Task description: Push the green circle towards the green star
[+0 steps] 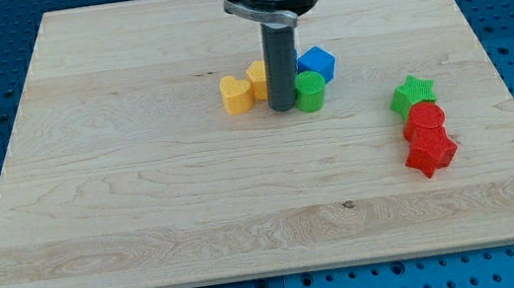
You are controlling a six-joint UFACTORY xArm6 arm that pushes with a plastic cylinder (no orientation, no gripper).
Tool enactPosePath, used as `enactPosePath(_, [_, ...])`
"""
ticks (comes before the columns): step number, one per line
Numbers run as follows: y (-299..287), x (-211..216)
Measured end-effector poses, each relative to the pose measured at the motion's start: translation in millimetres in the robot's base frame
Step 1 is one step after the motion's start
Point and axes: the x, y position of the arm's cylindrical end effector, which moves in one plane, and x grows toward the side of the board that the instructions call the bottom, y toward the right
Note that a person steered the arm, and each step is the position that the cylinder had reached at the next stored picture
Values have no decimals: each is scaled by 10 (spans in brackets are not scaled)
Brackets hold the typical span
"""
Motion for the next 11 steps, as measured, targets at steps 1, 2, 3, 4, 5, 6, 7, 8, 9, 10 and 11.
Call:
enactPosePath(1, [178, 0])
enactPosePath(2, [194, 98])
enactPosePath(3, [194, 211])
enactPosePath(4, [157, 34])
enactPosePath(5, [150, 34])
enactPosePath(6, [397, 58])
enactPosePath(7, [540, 57])
enactPosePath(8, [554, 5])
enactPosePath(9, [585, -58])
enactPosePath(10, [640, -121])
enactPosePath(11, [656, -177])
